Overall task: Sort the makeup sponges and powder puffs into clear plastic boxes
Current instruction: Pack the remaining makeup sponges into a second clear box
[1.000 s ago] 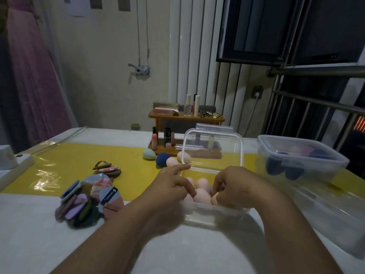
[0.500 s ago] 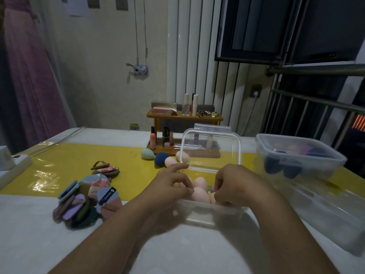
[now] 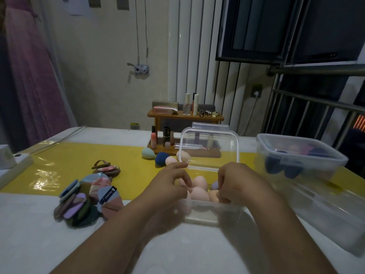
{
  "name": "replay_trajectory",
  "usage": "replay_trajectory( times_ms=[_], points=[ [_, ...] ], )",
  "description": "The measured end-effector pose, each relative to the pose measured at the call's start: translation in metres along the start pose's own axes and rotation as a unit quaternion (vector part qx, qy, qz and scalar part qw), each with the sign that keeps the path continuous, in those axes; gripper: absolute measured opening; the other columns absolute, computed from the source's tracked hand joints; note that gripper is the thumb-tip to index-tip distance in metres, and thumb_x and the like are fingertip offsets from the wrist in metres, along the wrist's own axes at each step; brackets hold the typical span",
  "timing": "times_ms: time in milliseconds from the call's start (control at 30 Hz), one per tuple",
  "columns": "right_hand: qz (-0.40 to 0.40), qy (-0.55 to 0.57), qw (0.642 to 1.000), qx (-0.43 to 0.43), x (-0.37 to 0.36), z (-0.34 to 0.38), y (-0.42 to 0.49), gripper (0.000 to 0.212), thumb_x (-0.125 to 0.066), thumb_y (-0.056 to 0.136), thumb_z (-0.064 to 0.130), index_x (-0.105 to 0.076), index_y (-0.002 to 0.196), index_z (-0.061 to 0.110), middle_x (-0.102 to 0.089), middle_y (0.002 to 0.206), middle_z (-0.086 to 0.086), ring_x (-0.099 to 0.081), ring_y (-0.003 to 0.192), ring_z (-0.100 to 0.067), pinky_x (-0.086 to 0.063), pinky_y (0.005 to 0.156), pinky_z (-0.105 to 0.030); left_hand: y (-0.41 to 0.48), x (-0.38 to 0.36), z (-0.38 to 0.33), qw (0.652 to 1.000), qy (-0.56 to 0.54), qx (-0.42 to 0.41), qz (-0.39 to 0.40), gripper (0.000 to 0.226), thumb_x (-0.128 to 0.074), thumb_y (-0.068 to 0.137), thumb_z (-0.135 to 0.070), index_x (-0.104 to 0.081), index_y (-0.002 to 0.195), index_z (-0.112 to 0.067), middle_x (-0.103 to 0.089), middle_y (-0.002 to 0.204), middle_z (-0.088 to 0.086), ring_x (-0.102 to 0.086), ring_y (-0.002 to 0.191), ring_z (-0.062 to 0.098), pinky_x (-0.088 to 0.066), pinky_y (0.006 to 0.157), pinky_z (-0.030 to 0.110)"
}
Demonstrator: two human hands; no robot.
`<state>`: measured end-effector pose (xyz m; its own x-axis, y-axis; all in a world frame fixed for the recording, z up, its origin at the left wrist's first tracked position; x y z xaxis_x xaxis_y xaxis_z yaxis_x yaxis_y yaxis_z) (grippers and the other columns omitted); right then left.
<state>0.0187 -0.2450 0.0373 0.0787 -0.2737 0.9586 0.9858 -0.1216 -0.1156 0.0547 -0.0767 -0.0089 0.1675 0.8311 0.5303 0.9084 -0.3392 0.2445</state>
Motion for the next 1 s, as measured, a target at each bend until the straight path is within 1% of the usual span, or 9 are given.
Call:
replay_trajectory(
  times_ms=[133, 233, 333, 433, 500, 633, 733, 867, 1000],
  points=[
    [-0.019, -0.010, 1.000, 0.008, -0.004, 0.005, -0.002, 0.010, -0.069, 0.077, 0.011, -0.071, 0.086, 0.016, -0.073, 0.103, -0.003, -0.069, 0.091, -0.023, -0.059, 0.082, -0.035, 0.000, 0.002, 0.002, 0.999, 0.017, -0.009, -0.049, 0.023, -0.075, 0.070, 0.000, -0.063, 0.086, -0.012, -0.050, 0.116, -0.008, -0.046, 0.100, -0.007, -0.036, 0.074, 0.002],
    [-0.020, -0.024, 0.999, 0.005, 0.001, 0.005, -0.005, 0.014, -0.070, 0.072, 0.014, -0.074, 0.083, 0.020, -0.073, 0.092, -0.001, -0.069, 0.084, -0.021, -0.060, 0.077, -0.032, -0.002, -0.002, 0.010, 0.998, -0.043, 0.043, -0.029, 0.015, -0.074, 0.072, -0.015, -0.064, 0.083, -0.013, -0.055, 0.106, -0.001, -0.053, 0.099, 0.013, -0.045, 0.082, 0.024],
    [-0.019, -0.004, 1.000, 0.009, 0.005, 0.002, -0.005, 0.008, -0.069, 0.072, 0.016, -0.072, 0.077, 0.021, -0.074, 0.092, 0.004, -0.069, 0.084, -0.018, -0.061, 0.079, -0.034, -0.010, -0.012, 0.014, 0.963, -0.238, 0.123, -0.025, 0.010, -0.061, 0.076, -0.012, -0.065, 0.085, -0.015, -0.058, 0.094, 0.014, -0.054, 0.084, 0.026, -0.041, 0.066, 0.037],
    [-0.011, 0.036, 0.999, 0.015, 0.006, -0.002, -0.006, 0.009, -0.067, 0.073, 0.012, -0.068, 0.072, 0.022, -0.073, 0.091, 0.005, -0.068, 0.085, -0.017, -0.061, 0.078, -0.036, -0.011, -0.016, 0.018, 0.932, -0.320, 0.164, -0.046, 0.020, -0.058, 0.073, -0.015, -0.067, 0.089, -0.021, -0.058, 0.115, 0.024, -0.056, 0.105, 0.041, -0.038, 0.072, 0.041],
    [-0.014, 0.055, 0.998, 0.020, 0.008, -0.003, -0.004, 0.011, -0.064, 0.075, 0.012, -0.068, 0.071, 0.021, -0.074, 0.090, 0.006, -0.067, 0.085, -0.017, -0.061, 0.078, -0.035, -0.010, -0.014, 0.015, 0.944, -0.291, 0.148, -0.046, 0.028, -0.059, 0.064, -0.025, -0.066, 0.090, -0.028, -0.059, 0.118, 0.021, -0.054, 0.112, 0.043, -0.041, 0.076, 0.043],
    [-0.033, 0.086, 0.995, 0.028, 0.010, -0.002, -0.002, 0.010, -0.071, 0.080, 0.017, -0.067, 0.072, 0.022, -0.072, 0.084, 0.003, -0.066, 0.084, -0.018, -0.058, 0.076, -0.034, -0.011, -0.008, 0.011, 0.971, -0.204, 0.096, -0.079, 0.022, -0.054, 0.079, -0.021, -0.058, 0.100, -0.025, -0.064, 0.091, 0.009, -0.059, 0.075, 0.023, -0.051, 0.067, 0.040],
    [-0.063, 0.110, 0.992, 0.019, 0.012, -0.007, -0.001, 0.016, -0.066, 0.081, 0.009, -0.067, 0.073, 0.023, -0.068, 0.084, 0.003, -0.063, 0.084, -0.018, -0.054, 0.070, -0.032, -0.009, -0.006, 0.013, 0.980, -0.154, 0.089, -0.089, 0.021, -0.049, 0.078, -0.022, -0.052, 0.096, -0.031, -0.063, 0.086, 0.005, -0.057, 0.071, 0.021, -0.050, 0.066, 0.042],
    [-0.128, 0.139, 0.982, 0.020, 0.014, -0.007, 0.005, 0.026, -0.058, 0.086, 0.006, -0.068, 0.095, 0.027, -0.064, 0.103, 0.006, -0.060, 0.091, -0.017, -0.050, 0.072, -0.028, -0.003, -0.005, 0.020, 0.980, -0.139, 0.114, -0.084, 0.020, -0.046, 0.073, -0.025, -0.045, 0.091, -0.033, -0.062, 0.092, 0.008, -0.053, 0.072, 0.023, -0.044, 0.069, 0.044],
    [-0.118, 0.134, 0.983, 0.028, -0.002, -0.001, 0.012, 0.047, -0.055, 0.085, 0.007, -0.065, 0.125, 0.031, -0.065, 0.119, 0.003, -0.059, 0.109, -0.022, -0.052, 0.089, -0.031, -0.001, -0.007, 0.025, 0.976, -0.163, 0.119, -0.079, 0.016, -0.053, 0.084, -0.027, -0.045, 0.097, -0.027, -0.061, 0.096, 0.009, -0.056, 0.074, 0.024, -0.047, 0.072, 0.049]
  ],
)
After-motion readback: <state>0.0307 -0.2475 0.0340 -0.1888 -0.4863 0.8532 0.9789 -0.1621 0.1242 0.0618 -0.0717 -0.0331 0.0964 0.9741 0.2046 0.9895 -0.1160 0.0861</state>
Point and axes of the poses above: each hand's wrist, its own y-axis towards the middle knuckle, its own x-axis out of the back of the hand, z = x × y, the point moved 5 cm from there along y, towards the middle knuckle
